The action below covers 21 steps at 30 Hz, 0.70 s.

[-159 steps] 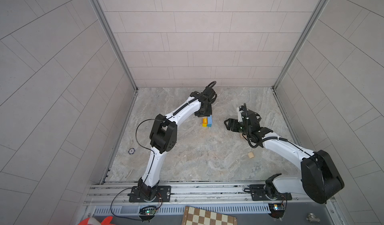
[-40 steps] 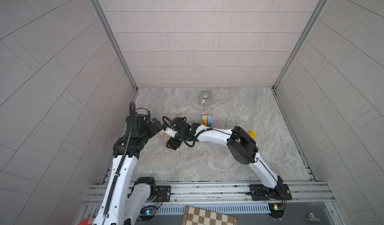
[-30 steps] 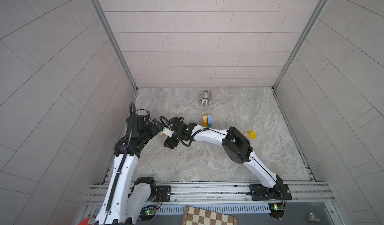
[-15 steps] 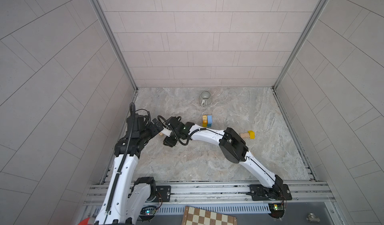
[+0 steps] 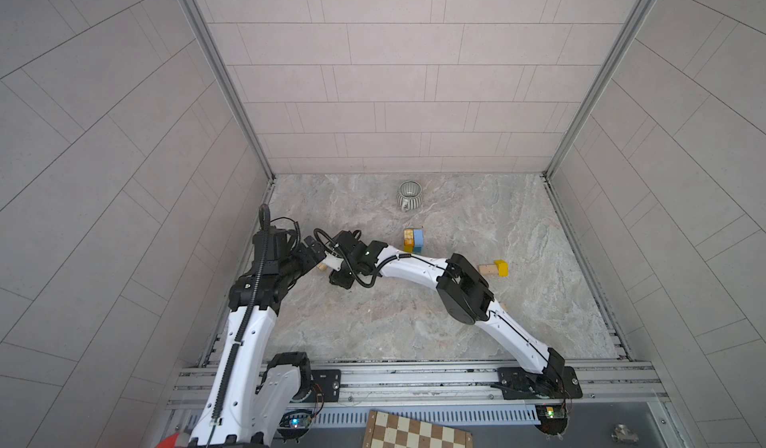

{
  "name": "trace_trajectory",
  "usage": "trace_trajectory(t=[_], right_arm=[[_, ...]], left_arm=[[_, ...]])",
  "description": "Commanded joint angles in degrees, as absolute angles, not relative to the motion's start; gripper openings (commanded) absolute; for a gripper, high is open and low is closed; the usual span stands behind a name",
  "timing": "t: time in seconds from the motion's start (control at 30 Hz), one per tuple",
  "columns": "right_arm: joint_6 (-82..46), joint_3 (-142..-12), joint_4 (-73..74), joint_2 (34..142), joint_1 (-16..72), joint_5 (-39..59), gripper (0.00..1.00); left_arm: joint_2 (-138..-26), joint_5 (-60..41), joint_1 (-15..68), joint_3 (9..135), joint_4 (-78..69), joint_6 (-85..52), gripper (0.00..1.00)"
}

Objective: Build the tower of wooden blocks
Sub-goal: 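Lower the right gripper and close it on the pink T-letter cube, then lift the T cube with the right gripper and carry it over the stack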

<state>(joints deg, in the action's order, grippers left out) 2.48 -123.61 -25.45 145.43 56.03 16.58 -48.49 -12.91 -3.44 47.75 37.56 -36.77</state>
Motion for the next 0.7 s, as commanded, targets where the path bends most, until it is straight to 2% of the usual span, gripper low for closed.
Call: trace_trajectory(t=[0.0,0.2,0.67], right_arm=[[3.6,-123.5,-28.9,146.5,55.9,15.6,0.36],[3.7,-120.9,-28.1,144.6,55.8,15.1,0.28],[0.5,-111.1,-25.8,133.1,55.5,4.7,0.26]], left_arm=[[-48.2,-12.8,-3.9,47.1,36.6,-37.4,0.96],[-48.2,-11.5,-4.2,47.5,37.3,-36.9,0.96],[-49.3,-8.5,-4.3,50.0,38.8,-35.0,0.97]])
